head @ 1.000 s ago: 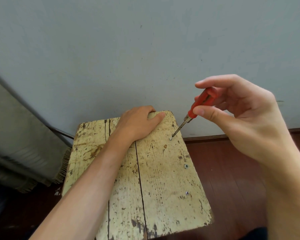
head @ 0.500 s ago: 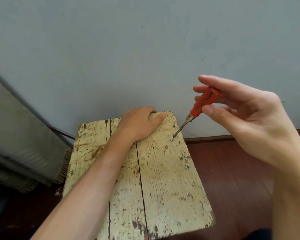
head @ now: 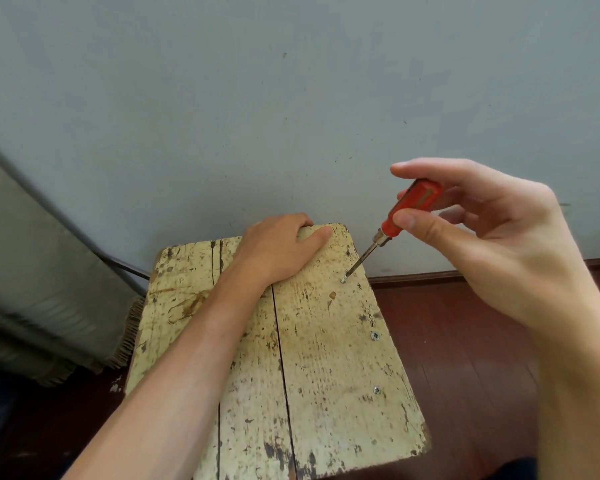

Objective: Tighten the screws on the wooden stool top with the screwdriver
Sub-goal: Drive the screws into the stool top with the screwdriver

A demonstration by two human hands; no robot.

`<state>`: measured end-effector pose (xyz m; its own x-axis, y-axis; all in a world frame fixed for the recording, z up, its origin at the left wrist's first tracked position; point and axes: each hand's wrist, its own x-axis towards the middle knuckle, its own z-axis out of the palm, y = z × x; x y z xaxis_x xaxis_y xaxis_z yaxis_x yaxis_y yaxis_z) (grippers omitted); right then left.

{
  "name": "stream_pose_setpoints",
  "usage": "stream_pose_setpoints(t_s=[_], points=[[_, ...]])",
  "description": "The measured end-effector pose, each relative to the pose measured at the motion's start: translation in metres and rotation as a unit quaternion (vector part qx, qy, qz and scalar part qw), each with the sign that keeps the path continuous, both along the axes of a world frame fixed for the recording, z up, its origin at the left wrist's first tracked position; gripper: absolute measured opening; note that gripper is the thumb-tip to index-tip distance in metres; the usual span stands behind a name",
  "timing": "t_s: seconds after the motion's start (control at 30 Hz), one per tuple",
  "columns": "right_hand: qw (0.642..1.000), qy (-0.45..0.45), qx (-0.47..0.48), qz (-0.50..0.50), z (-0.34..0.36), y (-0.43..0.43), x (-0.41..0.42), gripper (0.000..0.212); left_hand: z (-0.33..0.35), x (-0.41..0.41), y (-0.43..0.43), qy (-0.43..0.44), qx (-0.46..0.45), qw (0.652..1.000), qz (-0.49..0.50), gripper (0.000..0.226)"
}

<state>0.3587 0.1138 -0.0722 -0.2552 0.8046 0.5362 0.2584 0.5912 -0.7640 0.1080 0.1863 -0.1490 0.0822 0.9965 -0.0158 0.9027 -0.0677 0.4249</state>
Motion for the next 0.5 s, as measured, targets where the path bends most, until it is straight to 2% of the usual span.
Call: stream_pose_setpoints(t_s=[0.23, 0.5], points=[[0.999, -0.014, -0.024, 0.023, 0.003, -0.0036, 0.0006, 0.052, -0.0003, 0.0, 0.0005, 0.006, 0.007, 1.0, -0.004, 0.058], [1.0, -0.015, -0.016, 0.018, 0.0029, -0.0033, 0.0006, 0.051, -0.001, -0.0005, 0.0002, -0.004, 0.006, 1.0, 0.001, 0.057]])
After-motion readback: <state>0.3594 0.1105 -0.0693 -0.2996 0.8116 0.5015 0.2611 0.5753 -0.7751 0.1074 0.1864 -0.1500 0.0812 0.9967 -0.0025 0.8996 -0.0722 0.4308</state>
